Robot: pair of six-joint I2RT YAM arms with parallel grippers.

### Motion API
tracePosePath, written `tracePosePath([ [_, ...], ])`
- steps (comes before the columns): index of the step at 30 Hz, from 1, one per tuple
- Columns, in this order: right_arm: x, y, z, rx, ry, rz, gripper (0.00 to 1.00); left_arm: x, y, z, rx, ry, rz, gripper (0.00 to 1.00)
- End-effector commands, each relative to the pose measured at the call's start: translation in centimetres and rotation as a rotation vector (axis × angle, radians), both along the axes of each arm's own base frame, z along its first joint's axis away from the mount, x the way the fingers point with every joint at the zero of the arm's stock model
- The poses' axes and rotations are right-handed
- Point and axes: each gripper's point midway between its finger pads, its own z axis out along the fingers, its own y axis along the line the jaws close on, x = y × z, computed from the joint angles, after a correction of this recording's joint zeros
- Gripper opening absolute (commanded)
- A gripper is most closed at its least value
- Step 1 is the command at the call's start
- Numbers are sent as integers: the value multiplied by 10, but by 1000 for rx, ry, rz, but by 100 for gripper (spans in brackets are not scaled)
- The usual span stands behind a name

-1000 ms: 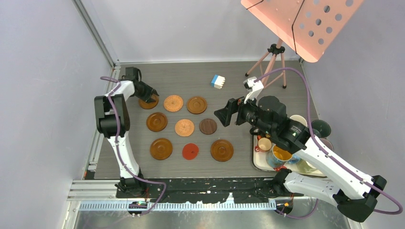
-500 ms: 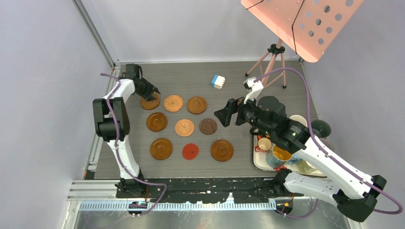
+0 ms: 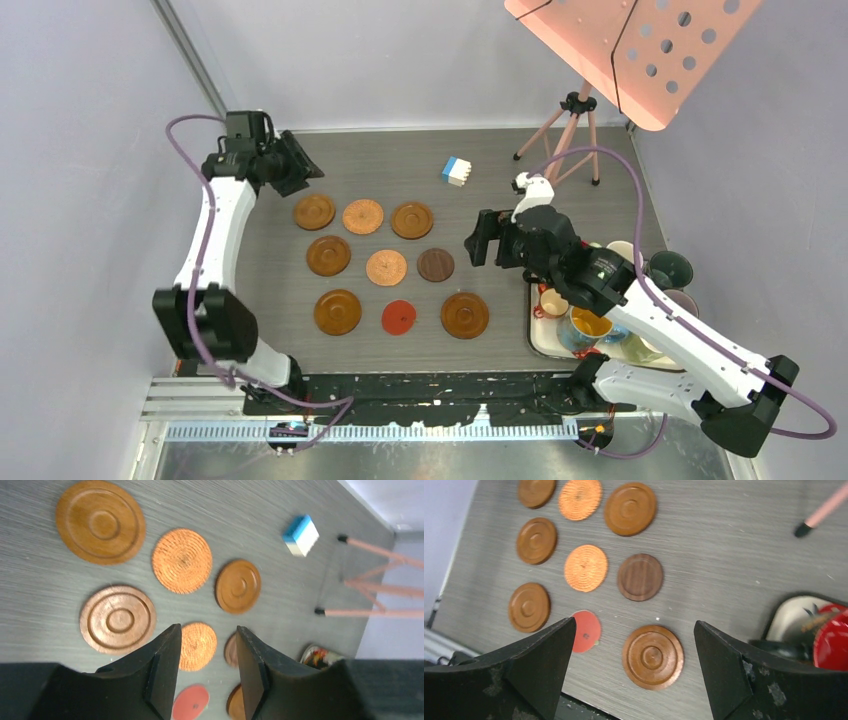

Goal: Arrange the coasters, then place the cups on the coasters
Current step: Pick up the cup from the tray.

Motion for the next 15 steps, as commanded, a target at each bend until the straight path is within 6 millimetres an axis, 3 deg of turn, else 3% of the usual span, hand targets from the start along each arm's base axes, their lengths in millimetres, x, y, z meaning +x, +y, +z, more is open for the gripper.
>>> tracePosePath([
  [1,5,-47,-21,-66,64,-292,96,-69,-35,31,74,-70,-258,48],
  [5,-1,-83,-39,-145,126,-492,96,-125,-70,42,54,-157,-437,52],
  [10,-4,-111,-55,-285,138,-582,98,-187,-102,27,28,-241,-630,55],
  [12,-1,-117,-60,-350,134,-571,100,-205,-104,18,29,-252,-680,57],
  [15,7,-130,-70,-413,174,-579,92,-221,-96,4,74,-275,-703,58],
])
